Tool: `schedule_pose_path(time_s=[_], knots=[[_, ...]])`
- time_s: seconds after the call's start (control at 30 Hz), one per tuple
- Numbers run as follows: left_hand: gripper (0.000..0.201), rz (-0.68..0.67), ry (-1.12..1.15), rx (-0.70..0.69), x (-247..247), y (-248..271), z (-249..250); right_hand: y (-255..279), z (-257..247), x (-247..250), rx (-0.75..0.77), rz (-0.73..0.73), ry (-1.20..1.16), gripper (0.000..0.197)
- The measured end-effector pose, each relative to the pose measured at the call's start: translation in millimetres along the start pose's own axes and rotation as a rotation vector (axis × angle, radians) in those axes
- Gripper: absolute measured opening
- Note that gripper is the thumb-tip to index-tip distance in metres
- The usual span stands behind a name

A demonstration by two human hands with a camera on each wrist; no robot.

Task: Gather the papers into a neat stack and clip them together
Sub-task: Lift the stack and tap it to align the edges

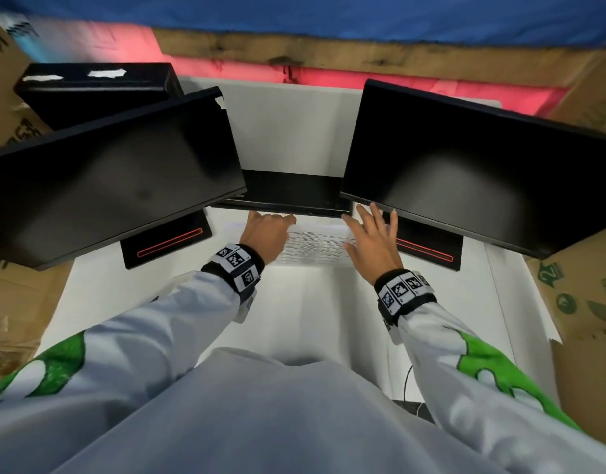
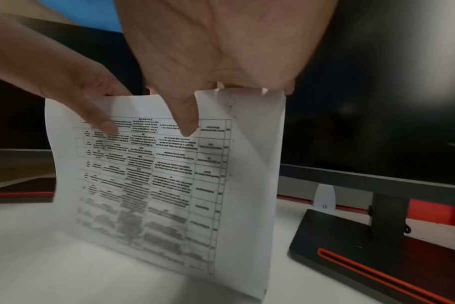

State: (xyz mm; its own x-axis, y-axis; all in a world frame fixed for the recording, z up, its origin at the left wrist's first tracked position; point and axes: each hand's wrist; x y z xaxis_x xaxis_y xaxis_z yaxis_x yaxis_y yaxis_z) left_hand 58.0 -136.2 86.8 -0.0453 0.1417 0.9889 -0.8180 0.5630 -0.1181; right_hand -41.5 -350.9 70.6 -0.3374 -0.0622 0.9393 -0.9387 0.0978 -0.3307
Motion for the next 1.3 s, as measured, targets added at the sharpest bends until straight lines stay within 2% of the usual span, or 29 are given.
schedule_pose_path(time_s=[0.07, 0.1, 0.17, 0.2, 0.3, 0.37, 0.43, 0.5, 0.57, 0.63, 0.67, 0.7, 0.77, 0.83, 0.93, 1.0, 1.07, 1.17, 1.3], knots=[[0.029, -0.016, -0.006, -0.03, 2, 3, 3, 1, 4, -1, -0.07, 0.025, -0.068, 0.065], [0.03, -0.009, -0.008, -0.039, 2, 5, 3, 1, 8, -2, -0.164, 0.056, -0.129, 0.071], [0.031, 0.027, 0.003, -0.025, 2, 10, 0, 4, 20, -2, -0.432, 0.103, -0.334, 0.086], [0.029, 0.062, 0.033, 0.0, 3, 12, -3, 7, 26, -3, -0.581, 0.095, -0.512, 0.094], [0.02, 0.124, 0.214, 0.125, 16, 15, -13, 24, 39, -11, -0.967, -0.042, -1.021, 0.108], [0.018, 0.12, 0.423, 0.226, 31, 15, -23, 34, 42, -19, -1.083, -0.189, -1.085, 0.121], [0.018, 0.083, 0.76, 0.347, 42, 17, -35, 40, 41, -26, -1.096, -0.304, -1.113, 0.131], [0.026, -0.014, 1.171, 0.449, 47, 20, -45, 37, 35, -30, -1.055, -0.375, -1.257, 0.13], [0.035, -0.094, 1.379, 0.544, 44, 23, -47, 28, 24, -26, -1.002, -0.407, -1.445, 0.106], [0.04, -0.103, 1.332, 0.669, 32, 26, -46, 14, 8, -22, -0.966, -0.349, -1.584, 0.066], [0.041, -0.104, 1.288, 0.716, 24, 28, -43, 7, 2, -23, -0.975, -0.307, -1.637, 0.053], [0.04, -0.102, 1.246, 0.755, 11, 31, -45, 0, -5, -20, -0.996, -0.281, -1.685, 0.052], [0.042, -0.124, 1.155, 0.813, -13, 41, -46, -8, -14, -15, -1.033, -0.311, -1.744, 0.07], [0.06, -0.143, 1.091, 0.845, -37, 49, -50, -9, -17, -13, -1.027, -0.39, -1.675, 0.076], [0.063, -0.176, 1.025, 0.792, -47, 51, -44, -3, -17, -19, -0.788, -0.417, -1.319, 0.046], [0.064, -0.179, 1.057, 0.749, -36, 51, -34, -3, -18, -17, -0.66, -0.348, -1.138, 0.043], [0.068, -0.128, 1.161, 0.734, -31, 52, -32, -6, -18, -7, -0.674, -0.233, -1.149, 0.038], [0.059, 0.027, 1.326, 0.681, -9, 47, -27, -8, -14, 10, -0.674, -0.054, -1.242, 0.037], [0.039, 0.194, 1.346, 0.682, 9, 30, -15, -3, -19, 14, -0.714, 0.039, -1.23, 0.033]])
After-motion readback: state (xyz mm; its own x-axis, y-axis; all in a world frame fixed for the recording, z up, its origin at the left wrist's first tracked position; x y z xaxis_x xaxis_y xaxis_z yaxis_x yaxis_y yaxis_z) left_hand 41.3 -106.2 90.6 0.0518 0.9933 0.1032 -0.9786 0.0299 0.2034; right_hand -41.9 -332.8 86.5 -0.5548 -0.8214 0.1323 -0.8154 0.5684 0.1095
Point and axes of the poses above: each hand's wrist, its own y-axis away from the middle knuckle, its own x-axis out of the back of the hand, z = x × y, and after that the axes turned 13 degrees about z, right-handed
